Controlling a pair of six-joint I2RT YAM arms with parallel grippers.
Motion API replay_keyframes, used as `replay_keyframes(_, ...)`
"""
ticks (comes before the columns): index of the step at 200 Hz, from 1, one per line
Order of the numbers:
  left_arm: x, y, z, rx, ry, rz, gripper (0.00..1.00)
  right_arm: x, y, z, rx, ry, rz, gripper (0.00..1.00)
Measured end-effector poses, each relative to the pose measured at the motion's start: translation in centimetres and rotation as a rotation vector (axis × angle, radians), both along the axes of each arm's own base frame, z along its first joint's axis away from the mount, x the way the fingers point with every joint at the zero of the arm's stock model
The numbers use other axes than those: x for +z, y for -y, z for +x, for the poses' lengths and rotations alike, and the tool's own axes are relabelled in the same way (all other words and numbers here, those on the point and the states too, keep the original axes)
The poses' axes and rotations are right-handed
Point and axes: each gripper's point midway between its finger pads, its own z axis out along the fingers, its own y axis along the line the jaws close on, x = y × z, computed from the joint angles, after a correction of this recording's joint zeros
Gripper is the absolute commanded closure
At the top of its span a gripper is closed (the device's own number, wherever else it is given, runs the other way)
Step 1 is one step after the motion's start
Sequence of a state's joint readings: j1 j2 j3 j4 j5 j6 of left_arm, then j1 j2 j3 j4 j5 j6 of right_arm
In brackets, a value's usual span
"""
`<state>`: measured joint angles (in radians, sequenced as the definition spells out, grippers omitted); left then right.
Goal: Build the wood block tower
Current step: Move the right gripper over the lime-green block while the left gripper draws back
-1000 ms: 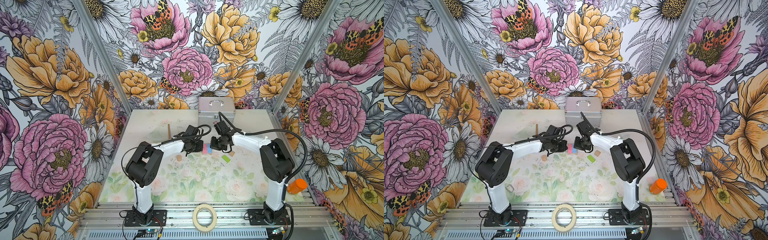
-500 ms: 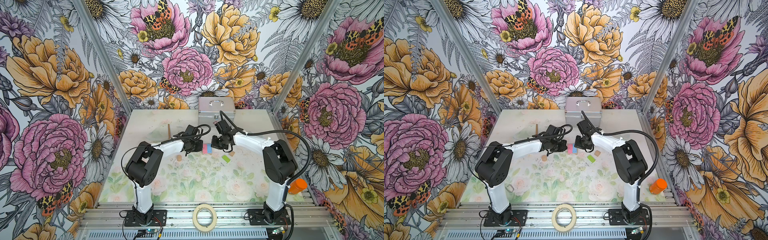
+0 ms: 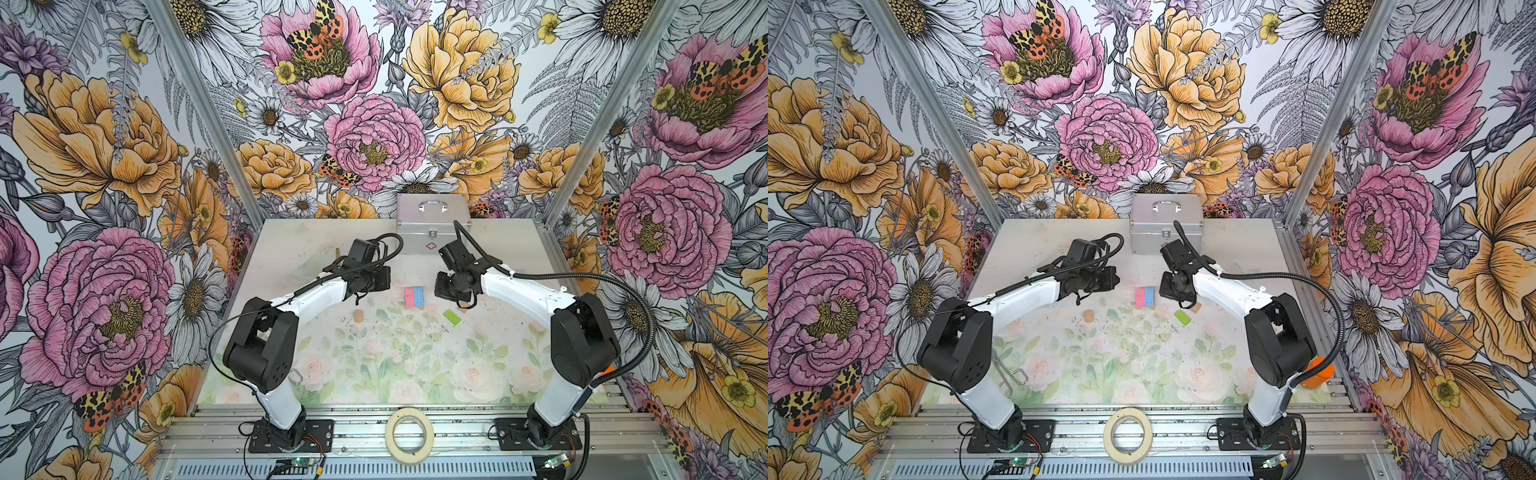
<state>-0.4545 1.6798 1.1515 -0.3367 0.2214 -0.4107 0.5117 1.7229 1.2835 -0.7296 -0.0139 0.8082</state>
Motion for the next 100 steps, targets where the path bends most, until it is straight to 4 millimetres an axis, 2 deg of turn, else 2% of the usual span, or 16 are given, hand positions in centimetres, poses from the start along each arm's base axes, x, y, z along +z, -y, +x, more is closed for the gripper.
replay_keyframes(12,0.4,-0.8,0.0,0.016,0.012,-0.002,1.0,-0.3,0.8,-0.9,-0.029,-0.018,-0.023,0.65)
replay_keyframes(28,0.4,-2.0,-0.3,0.036,0.013,-0.001,1.0,-1.3,1.7,-2.2,-0.067,-0.051,-0.05,0.59)
replay_keyframes(56,0.2,-3.6,-0.7,0.067,0.012,-0.001,1.0,-2.9,2.7,-4.0,-0.119,-0.111,-0.091,0.41)
replay_keyframes(100,1.0,-4.9,-0.7,0.093,0.041,-0.017,1.0,-3.6,3.5,-4.6,-0.208,-0.133,-0.106,0.31)
